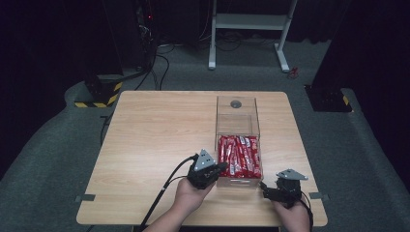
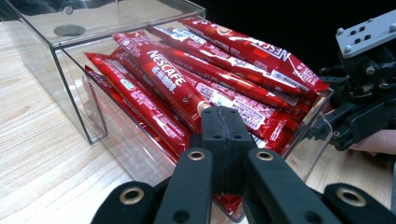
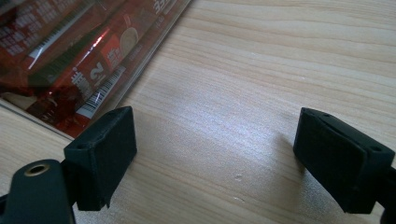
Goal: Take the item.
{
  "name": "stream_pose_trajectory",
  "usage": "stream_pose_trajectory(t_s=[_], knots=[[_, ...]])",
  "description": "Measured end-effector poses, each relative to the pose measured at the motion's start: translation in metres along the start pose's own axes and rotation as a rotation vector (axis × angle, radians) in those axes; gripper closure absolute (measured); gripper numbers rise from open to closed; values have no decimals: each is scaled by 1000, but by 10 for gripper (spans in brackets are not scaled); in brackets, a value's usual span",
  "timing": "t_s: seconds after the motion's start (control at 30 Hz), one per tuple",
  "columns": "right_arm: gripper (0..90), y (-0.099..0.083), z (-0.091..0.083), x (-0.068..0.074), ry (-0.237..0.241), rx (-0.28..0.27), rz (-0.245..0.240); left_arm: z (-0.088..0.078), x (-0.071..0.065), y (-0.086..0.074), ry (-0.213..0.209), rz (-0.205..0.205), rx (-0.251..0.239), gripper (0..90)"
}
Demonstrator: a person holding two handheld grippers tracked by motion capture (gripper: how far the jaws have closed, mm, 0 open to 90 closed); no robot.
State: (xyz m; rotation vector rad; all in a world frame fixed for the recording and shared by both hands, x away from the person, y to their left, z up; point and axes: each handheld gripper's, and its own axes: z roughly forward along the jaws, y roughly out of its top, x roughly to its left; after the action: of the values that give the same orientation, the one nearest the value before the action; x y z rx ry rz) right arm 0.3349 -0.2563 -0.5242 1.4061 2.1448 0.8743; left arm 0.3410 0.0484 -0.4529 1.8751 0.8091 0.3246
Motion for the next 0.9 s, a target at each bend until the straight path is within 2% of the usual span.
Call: stream_pose_trajectory(t_s=[0.27, 0.9], knots=[[131, 0, 0, 0, 1, 0, -1, -7, 0, 2, -12, 4, -34, 900], [132, 0, 0, 0, 3, 0, -2, -24, 7, 8, 1, -4, -100, 900]])
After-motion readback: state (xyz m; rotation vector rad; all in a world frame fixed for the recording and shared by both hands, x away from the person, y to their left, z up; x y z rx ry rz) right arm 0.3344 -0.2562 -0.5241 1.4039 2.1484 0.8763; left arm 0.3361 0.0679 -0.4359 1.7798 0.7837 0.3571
